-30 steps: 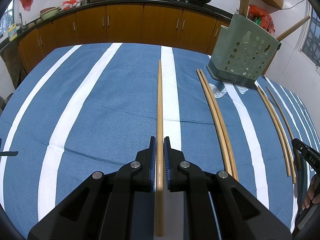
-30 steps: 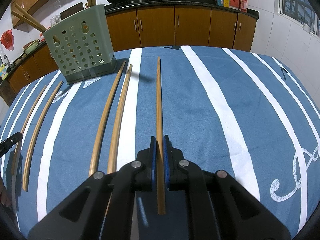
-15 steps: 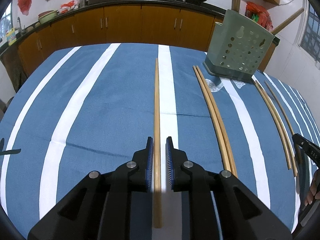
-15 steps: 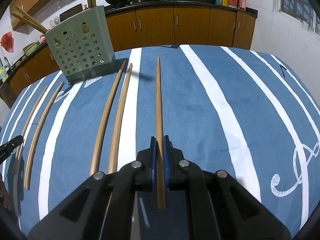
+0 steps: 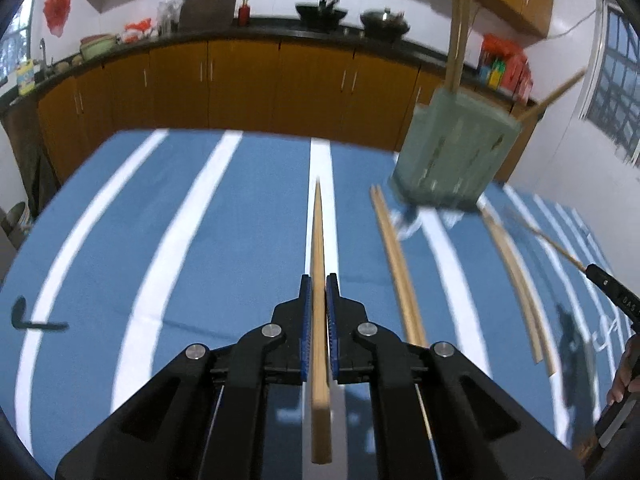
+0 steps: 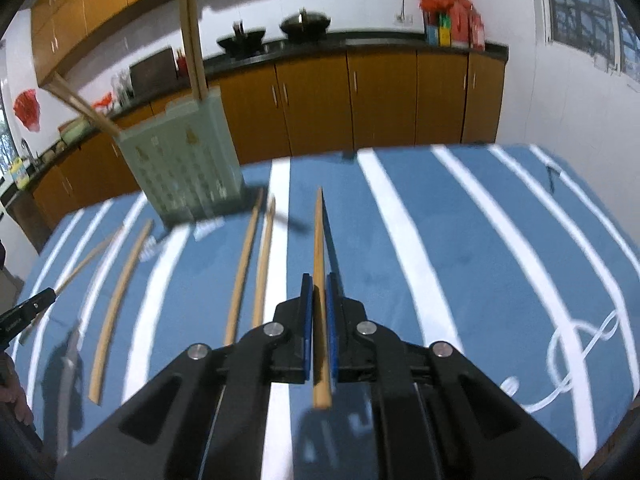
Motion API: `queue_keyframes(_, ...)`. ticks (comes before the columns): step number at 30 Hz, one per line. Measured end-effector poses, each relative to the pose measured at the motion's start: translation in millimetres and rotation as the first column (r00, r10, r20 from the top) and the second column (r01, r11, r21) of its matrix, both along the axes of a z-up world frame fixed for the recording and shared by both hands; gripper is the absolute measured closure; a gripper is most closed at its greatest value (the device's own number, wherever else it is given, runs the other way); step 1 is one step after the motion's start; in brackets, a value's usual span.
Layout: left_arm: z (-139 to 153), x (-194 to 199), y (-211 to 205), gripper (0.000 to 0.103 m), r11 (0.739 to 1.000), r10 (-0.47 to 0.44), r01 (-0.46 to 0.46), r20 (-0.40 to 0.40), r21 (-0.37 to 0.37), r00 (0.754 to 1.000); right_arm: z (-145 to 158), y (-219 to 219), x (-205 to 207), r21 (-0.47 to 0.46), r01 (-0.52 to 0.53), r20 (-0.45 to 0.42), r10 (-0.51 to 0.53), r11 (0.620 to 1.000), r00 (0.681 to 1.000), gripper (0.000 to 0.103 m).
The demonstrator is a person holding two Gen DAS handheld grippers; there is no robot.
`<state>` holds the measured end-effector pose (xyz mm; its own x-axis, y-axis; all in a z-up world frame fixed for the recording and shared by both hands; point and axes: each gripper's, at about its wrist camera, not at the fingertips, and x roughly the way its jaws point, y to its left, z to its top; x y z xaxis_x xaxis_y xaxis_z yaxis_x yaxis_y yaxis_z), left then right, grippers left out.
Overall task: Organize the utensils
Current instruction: 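Lift both held chopsticks up and carry them over the green holder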
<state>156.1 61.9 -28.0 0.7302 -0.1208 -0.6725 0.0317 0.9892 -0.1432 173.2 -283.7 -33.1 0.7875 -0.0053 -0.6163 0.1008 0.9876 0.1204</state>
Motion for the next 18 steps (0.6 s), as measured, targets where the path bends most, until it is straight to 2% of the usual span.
queue_keyframes(9, 57, 7, 5, 0.095, 0.999, 0.010, -0.006, 0.129, -0.032, 0.992, 49, -3, -1, 0.000, 0.004, 0.145, -0.004, 1.000, 0.989, 0.095)
queue_keyframes(14, 79, 10, 2, 0.095, 1.000, -0.001, 0.004, 0.177, -0.017, 0.984, 63, -4, 0, 0.004, -0.014, 0.162, 0.013, 1.000, 0.987, 0.095)
queue_keyframes(18, 82, 10, -1, 0.096, 1.000, -0.011, 0.012, 0.187, -0.004, 0.982, 63, -5, 0, 0.008, -0.013, 0.163, 0.012, 1.000, 0.987, 0.095)
